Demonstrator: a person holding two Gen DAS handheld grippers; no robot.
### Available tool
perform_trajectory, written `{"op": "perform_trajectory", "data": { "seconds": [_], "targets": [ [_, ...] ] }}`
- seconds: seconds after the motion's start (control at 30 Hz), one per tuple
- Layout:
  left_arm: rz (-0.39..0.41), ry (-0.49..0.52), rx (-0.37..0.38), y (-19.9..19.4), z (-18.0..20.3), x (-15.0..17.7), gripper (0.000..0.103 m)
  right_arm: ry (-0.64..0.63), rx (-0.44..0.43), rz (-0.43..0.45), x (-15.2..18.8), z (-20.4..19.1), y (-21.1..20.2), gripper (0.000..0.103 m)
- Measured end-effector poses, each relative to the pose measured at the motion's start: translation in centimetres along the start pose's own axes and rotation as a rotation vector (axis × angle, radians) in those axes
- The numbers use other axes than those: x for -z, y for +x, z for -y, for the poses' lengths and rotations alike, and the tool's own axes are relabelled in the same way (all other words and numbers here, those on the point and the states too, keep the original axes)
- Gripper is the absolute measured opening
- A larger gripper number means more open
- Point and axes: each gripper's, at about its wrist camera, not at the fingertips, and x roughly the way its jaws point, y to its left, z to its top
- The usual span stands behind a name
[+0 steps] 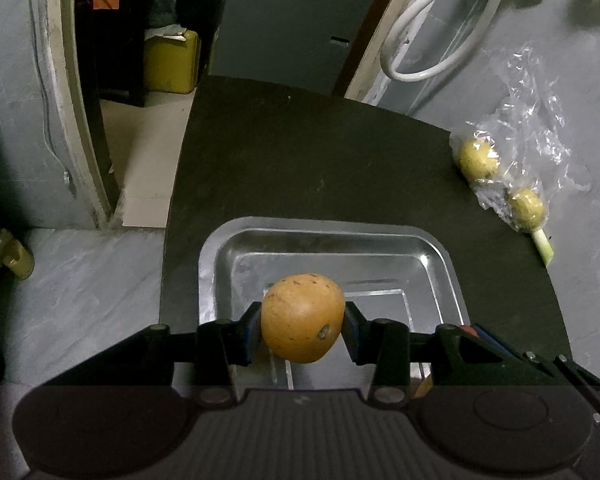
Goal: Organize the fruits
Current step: 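Lift both held fruits and carry them over the metal tray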
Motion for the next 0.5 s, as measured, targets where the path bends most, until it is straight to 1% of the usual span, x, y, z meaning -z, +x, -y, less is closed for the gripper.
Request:
{"op": "perform_trajectory", "data": {
  "seconds": [0.23,0.5],
  "targets": [
    [-0.020,0.001,-0.013,0.3,-0.2,0.2,0.045,-0.010,-0.006,-0.032,-0.1,0.0,1.1,0.026],
    [-0.025,-0.008,-0.019,0.6,-0.3,0.2,0.046,-0.014,-0.009,-0.059,0.1,0.2,2.0,0.026]
  ]
}}
